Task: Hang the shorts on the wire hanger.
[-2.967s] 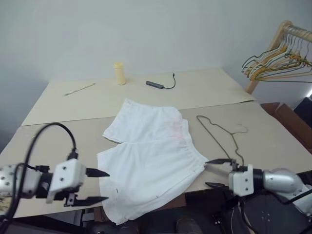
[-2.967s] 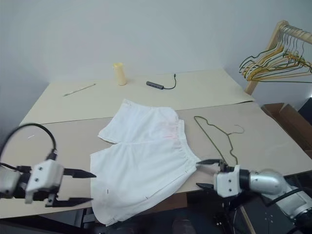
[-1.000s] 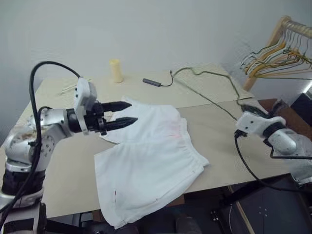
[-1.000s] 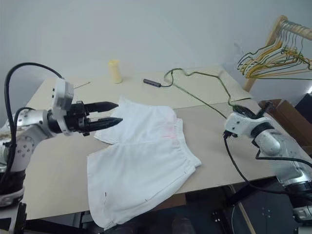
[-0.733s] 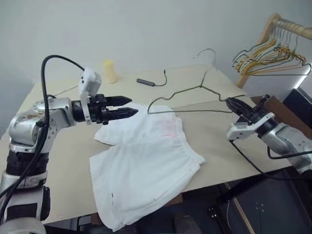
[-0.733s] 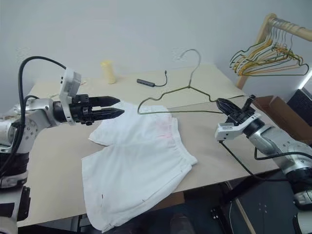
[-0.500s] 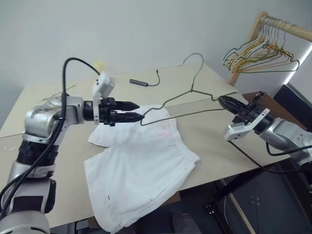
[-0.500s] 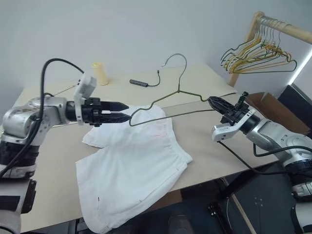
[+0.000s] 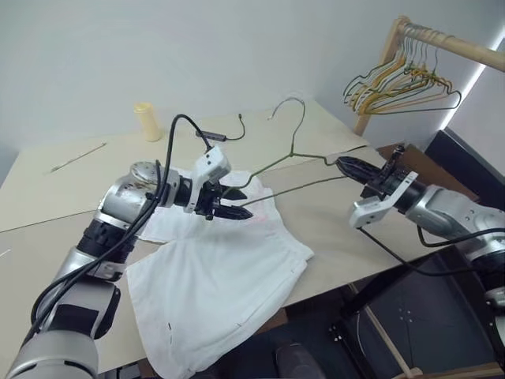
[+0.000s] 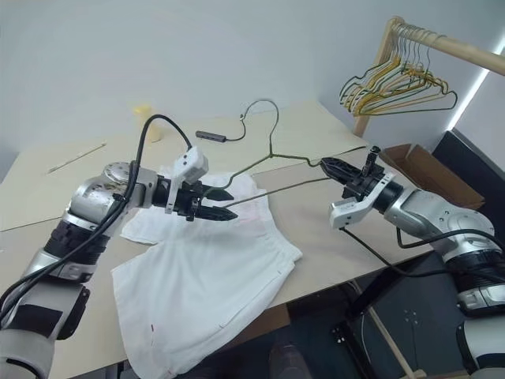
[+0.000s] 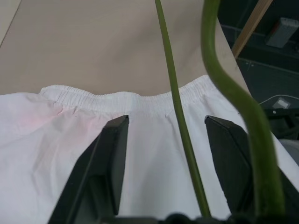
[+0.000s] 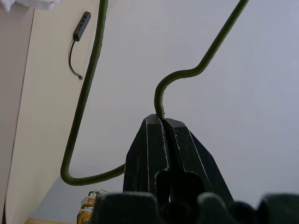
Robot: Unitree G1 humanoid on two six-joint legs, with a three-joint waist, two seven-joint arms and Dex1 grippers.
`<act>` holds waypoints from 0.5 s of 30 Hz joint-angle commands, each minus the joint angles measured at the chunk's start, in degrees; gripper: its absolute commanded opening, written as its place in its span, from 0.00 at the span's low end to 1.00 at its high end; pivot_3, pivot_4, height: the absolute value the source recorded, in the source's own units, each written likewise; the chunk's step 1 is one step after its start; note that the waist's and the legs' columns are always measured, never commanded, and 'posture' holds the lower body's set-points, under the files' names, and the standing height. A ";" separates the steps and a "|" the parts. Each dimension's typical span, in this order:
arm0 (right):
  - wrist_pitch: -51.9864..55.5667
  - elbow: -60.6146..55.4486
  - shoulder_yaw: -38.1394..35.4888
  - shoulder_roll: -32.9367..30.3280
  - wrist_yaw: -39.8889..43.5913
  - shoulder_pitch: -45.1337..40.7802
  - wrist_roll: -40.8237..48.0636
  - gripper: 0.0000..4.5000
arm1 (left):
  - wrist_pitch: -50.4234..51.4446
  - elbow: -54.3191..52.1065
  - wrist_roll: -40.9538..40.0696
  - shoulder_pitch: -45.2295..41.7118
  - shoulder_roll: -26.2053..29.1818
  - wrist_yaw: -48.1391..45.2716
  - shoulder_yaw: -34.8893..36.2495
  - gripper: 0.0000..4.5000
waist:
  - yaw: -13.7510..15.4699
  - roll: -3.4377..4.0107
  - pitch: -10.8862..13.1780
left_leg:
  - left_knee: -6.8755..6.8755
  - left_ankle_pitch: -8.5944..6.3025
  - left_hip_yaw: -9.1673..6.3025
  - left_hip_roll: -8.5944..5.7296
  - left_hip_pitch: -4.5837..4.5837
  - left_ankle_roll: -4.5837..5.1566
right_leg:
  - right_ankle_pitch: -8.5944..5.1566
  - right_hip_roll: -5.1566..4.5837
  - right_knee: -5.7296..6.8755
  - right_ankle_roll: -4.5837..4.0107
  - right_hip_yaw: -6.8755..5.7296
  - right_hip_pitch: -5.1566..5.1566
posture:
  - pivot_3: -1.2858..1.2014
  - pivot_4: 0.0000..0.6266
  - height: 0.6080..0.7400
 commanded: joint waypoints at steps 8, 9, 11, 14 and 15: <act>-0.32 -2.03 -1.93 -0.72 -0.17 -1.79 -0.08 0.00 | 0.44 -0.90 0.29 0.11 -0.67 -0.12 2.67 0.00 | -0.32 0.01 -0.01 | 0.01 0.00 0.00 0.00 0.01 0.01 | -0.02 -0.03 0.04 0.04 0.01 0.00 | 0.43 0.00 1.00; -0.38 -2.00 -1.94 -0.80 -0.17 -1.84 -0.11 0.00 | 0.64 -0.99 0.15 0.22 -0.71 -0.08 2.90 0.00 | -0.31 0.01 -0.01 | 0.01 0.00 0.00 0.00 0.01 0.00 | -0.02 -0.04 0.04 0.04 0.01 0.00 | 0.43 0.00 1.00; -0.61 -2.05 -2.02 -0.95 0.19 -1.90 0.26 0.00 | 1.30 -1.36 -0.09 0.50 -0.56 0.33 3.51 0.00 | -0.31 0.01 -0.01 | 0.02 0.00 0.00 0.00 0.00 0.00 | -0.02 -0.04 0.04 0.05 0.01 0.00 | 0.43 0.00 1.00; -2.89 -2.11 -2.05 -1.62 2.25 -1.64 3.07 0.00 | 1.50 -1.74 0.15 1.21 0.43 0.28 3.91 0.00 | -0.30 0.02 -0.01 | 0.03 0.00 -0.01 -0.01 0.00 0.01 | -0.02 -0.05 0.04 0.07 0.01 0.00 | 0.43 0.00 1.00; -4.62 -2.25 -2.01 -2.17 4.81 -1.04 6.80 0.12 | 1.02 -2.25 0.35 1.90 1.33 -0.01 4.16 0.00 | -0.33 0.02 -0.01 | 0.03 0.00 -0.01 -0.01 0.00 0.01 | -0.03 -0.06 0.04 0.07 0.01 0.00 | 0.43 0.00 1.00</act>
